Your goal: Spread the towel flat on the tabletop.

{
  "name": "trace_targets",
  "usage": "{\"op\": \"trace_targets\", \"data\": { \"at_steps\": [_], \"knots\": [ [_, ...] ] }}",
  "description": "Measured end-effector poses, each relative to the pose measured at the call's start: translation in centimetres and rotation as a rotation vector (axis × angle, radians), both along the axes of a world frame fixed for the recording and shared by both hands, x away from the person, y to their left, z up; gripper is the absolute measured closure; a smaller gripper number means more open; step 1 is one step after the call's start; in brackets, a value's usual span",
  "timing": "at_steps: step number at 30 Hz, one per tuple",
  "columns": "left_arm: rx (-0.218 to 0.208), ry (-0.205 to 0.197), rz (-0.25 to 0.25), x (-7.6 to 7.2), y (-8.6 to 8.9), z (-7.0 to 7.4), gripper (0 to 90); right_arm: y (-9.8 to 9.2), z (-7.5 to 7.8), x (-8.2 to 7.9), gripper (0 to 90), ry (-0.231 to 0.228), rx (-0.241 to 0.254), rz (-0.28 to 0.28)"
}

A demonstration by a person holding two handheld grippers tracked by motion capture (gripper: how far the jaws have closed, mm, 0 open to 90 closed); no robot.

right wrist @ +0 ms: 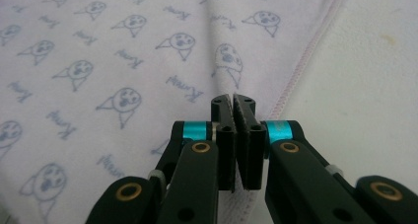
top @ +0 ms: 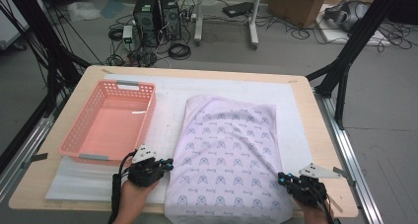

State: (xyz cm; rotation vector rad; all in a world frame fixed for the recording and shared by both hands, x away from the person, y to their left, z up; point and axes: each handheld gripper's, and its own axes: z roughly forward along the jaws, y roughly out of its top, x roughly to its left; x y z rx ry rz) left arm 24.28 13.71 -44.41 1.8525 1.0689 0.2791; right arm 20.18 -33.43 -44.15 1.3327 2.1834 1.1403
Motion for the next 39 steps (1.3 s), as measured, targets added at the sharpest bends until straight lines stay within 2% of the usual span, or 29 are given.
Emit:
{"op": "trace_targets", "data": {
  "at_steps": [4,7,9,12,14,15,16,17,20,22,26,29,34,39],
  "knots": [
    [-0.021,-0.004,-0.034,-1.2,0.2,0.3,88.2,-0.2,0.8,-1.4,87.8,-0.013,0.002,0.018],
    [-0.033,0.003,-0.057,-2.1,0.5,0.4,88.1,-0.4,1.4,-2.5,87.7,-0.014,0.028,0.028],
    [-0.029,0.004,-0.062,-2.6,0.6,0.3,88.1,-0.3,1.4,-3.1,87.7,0.015,0.023,0.039],
    [-0.023,0.02,-0.072,-3.2,0.8,0.1,88.1,0.0,1.2,-3.9,87.7,0.077,-0.035,0.036],
    [-0.023,0.026,-0.074,-3.2,0.8,-0.1,87.3,-0.2,1.1,-4.2,86.5,0.09,-0.024,0.021],
    [-0.026,0.024,-0.064,-3.0,0.7,-0.2,84.1,-0.3,1.1,-4.2,83.6,0.079,-0.011,0.012],
    [-0.032,0.03,-0.051,-2.8,0.6,-0.3,73.4,-0.4,1.2,-4.1,77.5,0.069,-0.005,-0.002],
    [-0.039,0.031,-0.051,-2.7,0.5,-0.3,66.3,-0.4,1.2,-3.9,74.7,0.058,-0.001,-0.01],
    [-0.036,0.007,-0.055,-2.5,0.2,-0.3,57.0,-0.4,1.0,-3.3,69.2,0.037,0.0,-0.025],
    [-0.05,-0.003,-0.041,-2.2,0.2,-0.3,51.6,-0.4,0.8,-2.7,67.3,0.018,0.021,-0.035],
    [-0.064,-0.011,-0.033,-0.9,0.1,-0.3,47.4,-0.3,0.8,-0.9,66.7,-0.001,0.044,-0.045],
    [-0.04,-0.023,-0.035,0.4,-0.3,-0.2,46.2,-0.2,0.9,0.8,66.7,-0.006,0.043,-0.036],
    [-0.043,-0.01,-0.017,3.4,-0.6,-0.4,44.2,-0.2,1.3,3.4,66.0,-0.021,0.035,-0.036],
    [-0.036,-0.002,0.014,6.7,-1.2,-0.7,43.6,-0.7,1.2,7.0,63.4,-0.005,0.023,-0.064]
  ]
}}
